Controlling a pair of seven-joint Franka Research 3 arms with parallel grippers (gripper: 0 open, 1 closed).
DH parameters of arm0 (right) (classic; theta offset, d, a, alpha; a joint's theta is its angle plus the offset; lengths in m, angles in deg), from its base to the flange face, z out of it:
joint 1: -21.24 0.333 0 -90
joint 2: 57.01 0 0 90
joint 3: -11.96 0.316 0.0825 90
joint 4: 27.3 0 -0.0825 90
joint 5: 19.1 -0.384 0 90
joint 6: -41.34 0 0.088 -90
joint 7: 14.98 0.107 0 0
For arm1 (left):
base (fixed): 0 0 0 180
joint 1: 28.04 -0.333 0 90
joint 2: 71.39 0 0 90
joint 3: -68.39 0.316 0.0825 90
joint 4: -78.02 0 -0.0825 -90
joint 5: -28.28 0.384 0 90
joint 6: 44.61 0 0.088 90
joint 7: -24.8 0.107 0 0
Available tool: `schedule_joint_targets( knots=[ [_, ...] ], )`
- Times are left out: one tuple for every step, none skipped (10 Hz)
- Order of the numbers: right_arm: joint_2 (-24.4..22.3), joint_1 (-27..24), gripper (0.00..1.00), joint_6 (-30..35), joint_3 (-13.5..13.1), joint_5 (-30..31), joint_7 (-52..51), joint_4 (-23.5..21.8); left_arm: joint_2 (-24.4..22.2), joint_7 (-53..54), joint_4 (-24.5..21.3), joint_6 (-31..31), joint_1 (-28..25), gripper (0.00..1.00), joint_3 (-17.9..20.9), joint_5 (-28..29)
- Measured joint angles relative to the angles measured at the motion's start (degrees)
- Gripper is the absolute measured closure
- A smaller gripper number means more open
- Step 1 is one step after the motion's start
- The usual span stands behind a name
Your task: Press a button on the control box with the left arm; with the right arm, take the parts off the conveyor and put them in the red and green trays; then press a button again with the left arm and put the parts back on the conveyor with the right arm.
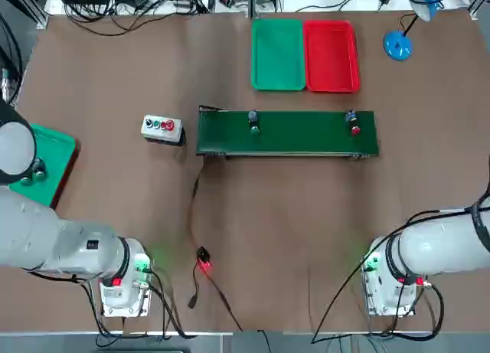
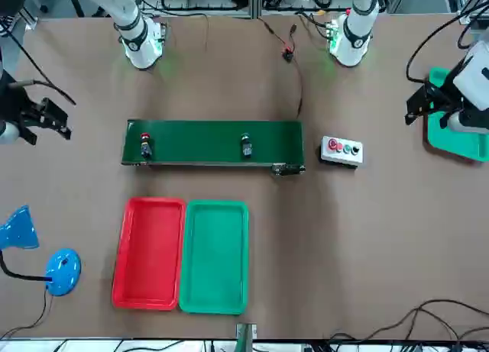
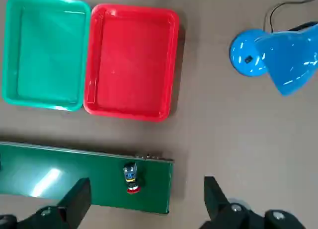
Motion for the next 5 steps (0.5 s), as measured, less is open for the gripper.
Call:
schedule_joint_targets(
  knots=[
    [0.00, 0.00, 0.00, 0.00, 0.00, 0.00, 0.00, -0.37, -0.01, 0.00, 0.00, 0.00, -0.01, 0.02, 0.01, 0.00],
    [0.00, 0.01, 0.00, 0.00, 0.00, 0.00, 0.00, -0.59, -0.04, 0.00, 0.00, 0.02, -0.01, 0.02, 0.01, 0.00],
    [0.00, 0.12, 0.00, 0.00, 0.01, -0.01, 0.00, -0.86, -0.06, -0.02, 0.00, 0.02, -0.03, 0.02, 0.02, 0.00],
    [0.00, 0.40, 0.00, 0.00, 0.01, -0.01, 0.00, -1.05, -0.06, -0.08, -0.09, 0.02, -0.04, 0.03, 0.07, 0.00],
    [0.00, 0.61, 0.00, 0.00, 0.01, -0.01, 0.00, -1.13, -0.04, -0.57, -0.29, 0.02, -0.04, 0.04, 0.07, 0.00]
  ],
)
